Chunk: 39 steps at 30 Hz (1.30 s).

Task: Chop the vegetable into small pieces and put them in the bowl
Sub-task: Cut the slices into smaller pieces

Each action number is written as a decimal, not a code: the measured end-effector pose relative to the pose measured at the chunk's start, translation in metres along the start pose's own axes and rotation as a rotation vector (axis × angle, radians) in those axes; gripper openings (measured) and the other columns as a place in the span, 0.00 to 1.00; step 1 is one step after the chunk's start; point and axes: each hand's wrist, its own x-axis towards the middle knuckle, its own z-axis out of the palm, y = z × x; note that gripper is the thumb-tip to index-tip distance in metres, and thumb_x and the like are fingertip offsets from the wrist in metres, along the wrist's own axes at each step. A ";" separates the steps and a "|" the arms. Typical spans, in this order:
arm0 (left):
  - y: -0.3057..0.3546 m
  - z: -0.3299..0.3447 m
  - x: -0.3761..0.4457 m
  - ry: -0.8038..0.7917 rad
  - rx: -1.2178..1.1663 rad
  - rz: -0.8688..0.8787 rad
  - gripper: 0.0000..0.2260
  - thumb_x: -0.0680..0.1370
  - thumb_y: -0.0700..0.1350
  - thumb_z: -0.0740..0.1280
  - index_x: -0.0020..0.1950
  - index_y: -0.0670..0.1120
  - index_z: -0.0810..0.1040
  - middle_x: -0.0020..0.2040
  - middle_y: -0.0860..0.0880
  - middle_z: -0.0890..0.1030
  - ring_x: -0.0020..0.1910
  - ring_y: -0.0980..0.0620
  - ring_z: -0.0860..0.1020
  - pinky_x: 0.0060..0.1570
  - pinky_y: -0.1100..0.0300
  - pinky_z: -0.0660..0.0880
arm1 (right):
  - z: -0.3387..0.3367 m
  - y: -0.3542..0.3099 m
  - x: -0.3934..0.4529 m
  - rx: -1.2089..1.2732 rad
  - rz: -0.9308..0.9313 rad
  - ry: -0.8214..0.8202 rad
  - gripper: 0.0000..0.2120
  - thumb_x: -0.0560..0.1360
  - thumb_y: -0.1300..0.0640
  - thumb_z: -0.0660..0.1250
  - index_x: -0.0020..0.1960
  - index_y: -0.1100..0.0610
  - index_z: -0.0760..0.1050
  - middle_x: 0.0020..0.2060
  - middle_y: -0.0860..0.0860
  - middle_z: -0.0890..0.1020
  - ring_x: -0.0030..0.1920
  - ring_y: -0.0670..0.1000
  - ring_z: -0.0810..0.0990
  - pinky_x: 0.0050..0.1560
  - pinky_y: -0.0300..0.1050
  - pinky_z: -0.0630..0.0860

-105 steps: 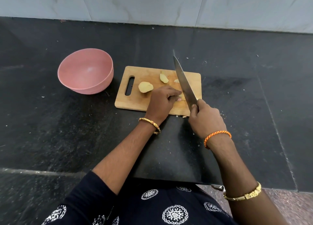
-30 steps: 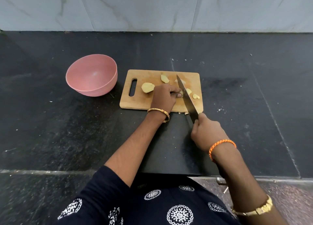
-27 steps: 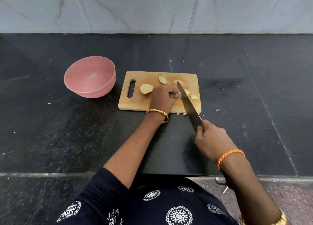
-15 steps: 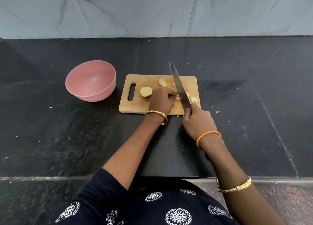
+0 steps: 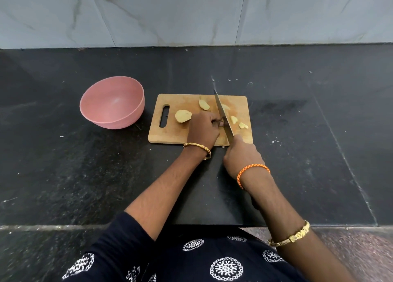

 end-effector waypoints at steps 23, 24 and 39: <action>0.008 -0.003 0.061 -0.238 0.413 0.134 0.12 0.76 0.45 0.67 0.57 0.44 0.80 0.53 0.45 0.80 0.53 0.47 0.76 0.53 0.56 0.73 | -0.034 0.027 0.020 0.203 0.009 -0.011 0.14 0.80 0.55 0.52 0.54 0.61 0.74 0.48 0.59 0.78 0.45 0.57 0.76 0.47 0.46 0.73; 0.007 -0.001 0.061 -0.225 0.401 0.129 0.11 0.76 0.45 0.67 0.56 0.44 0.81 0.52 0.45 0.81 0.52 0.47 0.76 0.53 0.56 0.73 | -0.033 0.025 0.021 0.201 0.012 -0.018 0.14 0.80 0.55 0.52 0.55 0.60 0.74 0.49 0.59 0.78 0.46 0.57 0.77 0.48 0.46 0.74; 0.009 0.010 0.071 -0.120 0.347 -0.053 0.07 0.75 0.44 0.68 0.49 0.42 0.83 0.43 0.44 0.83 0.43 0.46 0.80 0.46 0.55 0.79 | -0.039 0.008 0.030 -0.023 0.059 -0.184 0.15 0.78 0.57 0.57 0.63 0.59 0.68 0.51 0.58 0.76 0.51 0.57 0.78 0.54 0.51 0.77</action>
